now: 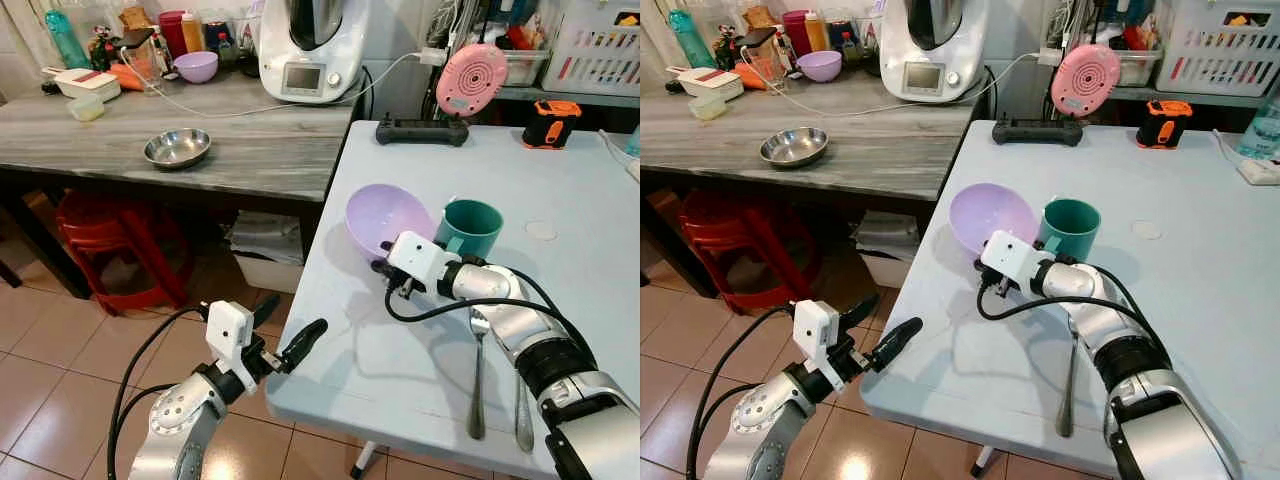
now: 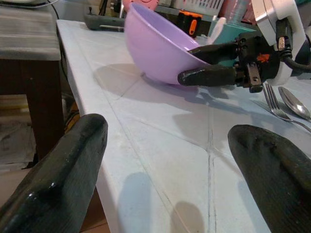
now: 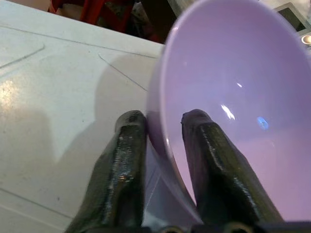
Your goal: Setting the table
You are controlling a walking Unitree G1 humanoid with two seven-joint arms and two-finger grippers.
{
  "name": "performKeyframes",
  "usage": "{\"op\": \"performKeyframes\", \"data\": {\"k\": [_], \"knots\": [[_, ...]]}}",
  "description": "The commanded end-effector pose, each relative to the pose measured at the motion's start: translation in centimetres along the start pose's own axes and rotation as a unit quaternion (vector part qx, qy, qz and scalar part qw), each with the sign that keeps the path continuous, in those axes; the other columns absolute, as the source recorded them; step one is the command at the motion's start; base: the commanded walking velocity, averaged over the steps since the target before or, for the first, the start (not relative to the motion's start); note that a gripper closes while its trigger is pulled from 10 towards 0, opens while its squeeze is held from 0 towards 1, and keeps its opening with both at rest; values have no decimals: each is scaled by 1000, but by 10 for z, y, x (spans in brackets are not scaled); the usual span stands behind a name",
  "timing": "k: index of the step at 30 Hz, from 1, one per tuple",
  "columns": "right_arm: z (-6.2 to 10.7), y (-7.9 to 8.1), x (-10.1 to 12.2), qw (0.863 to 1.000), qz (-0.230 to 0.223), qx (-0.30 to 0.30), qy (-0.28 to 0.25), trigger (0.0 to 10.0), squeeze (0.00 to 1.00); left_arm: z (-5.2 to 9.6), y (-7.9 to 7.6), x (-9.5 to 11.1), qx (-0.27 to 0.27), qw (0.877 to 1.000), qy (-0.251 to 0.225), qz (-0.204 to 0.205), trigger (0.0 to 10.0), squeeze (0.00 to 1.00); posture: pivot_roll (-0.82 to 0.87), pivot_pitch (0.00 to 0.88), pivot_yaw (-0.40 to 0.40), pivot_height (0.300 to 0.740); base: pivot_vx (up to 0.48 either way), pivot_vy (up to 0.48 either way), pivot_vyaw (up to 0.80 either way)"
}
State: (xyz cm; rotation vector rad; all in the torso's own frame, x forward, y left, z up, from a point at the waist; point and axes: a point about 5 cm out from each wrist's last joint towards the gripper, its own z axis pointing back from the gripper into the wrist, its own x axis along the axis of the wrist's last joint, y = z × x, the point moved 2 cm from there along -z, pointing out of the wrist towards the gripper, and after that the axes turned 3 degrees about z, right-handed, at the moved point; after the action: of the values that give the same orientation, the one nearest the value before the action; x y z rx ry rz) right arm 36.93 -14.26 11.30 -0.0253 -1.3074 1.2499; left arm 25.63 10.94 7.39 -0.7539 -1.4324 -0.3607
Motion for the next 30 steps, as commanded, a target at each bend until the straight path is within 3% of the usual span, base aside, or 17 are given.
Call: {"op": "performKeyframes", "data": {"k": [1, 8, 22, 25, 26, 27, 30], "knots": [[2, -12, 6, 1000, 26, -15, -8, 0, 0, 0, 1, 2, -7, 1000, 1, -6, 10000, 0, -62, 6, 80, 740, 0, 0, 0], [6, -13, 5, 997, 68, -20, -15, 0, 0, -1, 2, 0, -10, 1000, 5, -6, 10000, 0, -64, 3, 88, 740, 0, 0, 0], [8, -13, 7, 996, 74, -34, -32, 0, 0, 0, 5, -3, 1, 1000, 11, -10, 10000, 0, -57, 4, 89, 740, 0, 0, 0], [10, -14, 20, 993, 72, -63, -74, 0, 0, 0, 13, -1, 40, 999, 6, -23, 10000, 0, -49, 6, 88, 740, 0, 0, 0], [13, -15, 29, 989, 54, -90, -100, 0, 0, -1, 22, 2, 79, 996, 6, -30, 10000, 0, -43, 7, 83, 740, 0, 0, 0], [13, -15, 29, 989, 54, -90, -100, 0, 0, -1, 22, 2, 79, 996, 6, -30, 10000, 0, -43, 7, 83, 740, 0, 0, 0], [20, -10, 42, 981, 9, -137, -141, 0, 0, -2, 39, 11, 143, 989, -5, -30, 10000, 0, -40, 8, 75, 740, 0, 0, 0]]}}
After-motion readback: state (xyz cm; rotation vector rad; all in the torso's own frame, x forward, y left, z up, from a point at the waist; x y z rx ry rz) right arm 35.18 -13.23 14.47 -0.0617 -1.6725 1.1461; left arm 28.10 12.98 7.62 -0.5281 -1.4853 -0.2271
